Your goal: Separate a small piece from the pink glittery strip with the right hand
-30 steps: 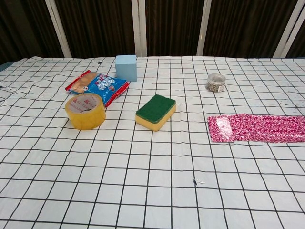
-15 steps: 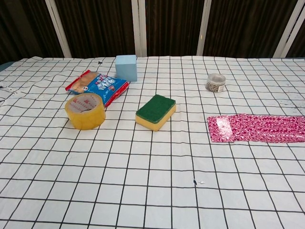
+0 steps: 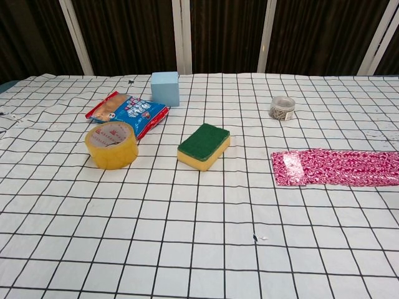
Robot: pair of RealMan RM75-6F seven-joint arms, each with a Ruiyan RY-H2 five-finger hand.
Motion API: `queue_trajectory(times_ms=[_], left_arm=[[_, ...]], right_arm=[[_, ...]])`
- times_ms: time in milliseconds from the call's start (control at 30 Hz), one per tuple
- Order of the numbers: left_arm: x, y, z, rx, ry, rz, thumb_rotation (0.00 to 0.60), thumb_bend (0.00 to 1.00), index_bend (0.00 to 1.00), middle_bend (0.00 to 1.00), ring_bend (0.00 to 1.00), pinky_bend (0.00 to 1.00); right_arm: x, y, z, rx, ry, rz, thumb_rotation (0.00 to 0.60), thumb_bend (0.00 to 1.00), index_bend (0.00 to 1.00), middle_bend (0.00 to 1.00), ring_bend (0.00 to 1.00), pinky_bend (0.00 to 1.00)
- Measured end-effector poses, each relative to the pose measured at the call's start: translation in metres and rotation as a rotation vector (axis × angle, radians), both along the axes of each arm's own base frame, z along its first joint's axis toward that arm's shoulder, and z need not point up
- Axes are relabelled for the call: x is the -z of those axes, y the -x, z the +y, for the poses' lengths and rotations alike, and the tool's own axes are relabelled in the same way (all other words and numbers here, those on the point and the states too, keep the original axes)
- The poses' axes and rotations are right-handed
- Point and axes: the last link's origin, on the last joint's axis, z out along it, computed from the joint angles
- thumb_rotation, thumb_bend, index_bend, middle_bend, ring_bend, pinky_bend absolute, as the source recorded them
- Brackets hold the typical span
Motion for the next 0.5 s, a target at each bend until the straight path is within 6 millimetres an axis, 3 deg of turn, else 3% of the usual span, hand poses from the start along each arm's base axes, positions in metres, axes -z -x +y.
queue_trajectory(times_ms=[233,500], left_arm=[[0.0,0.001,0.001,-0.008,-0.002,0.004,0.6,0.26,0.18,0.04,0.0,0.07],[0.001,0.002,0.004,-0.019,-0.005,0.007,0.6,0.26,0.18,0.04,0.0,0.07]], right_arm=[[0.024,-0.021,-0.033,-0.037,-0.093,0.081,0.6,0.73,0.04,0.86,0.86,0.68],[0.049,-0.038,-0.057,-0.037,-0.181,0.162,0.6,0.75,0.04,0.86,0.86,0.68]])
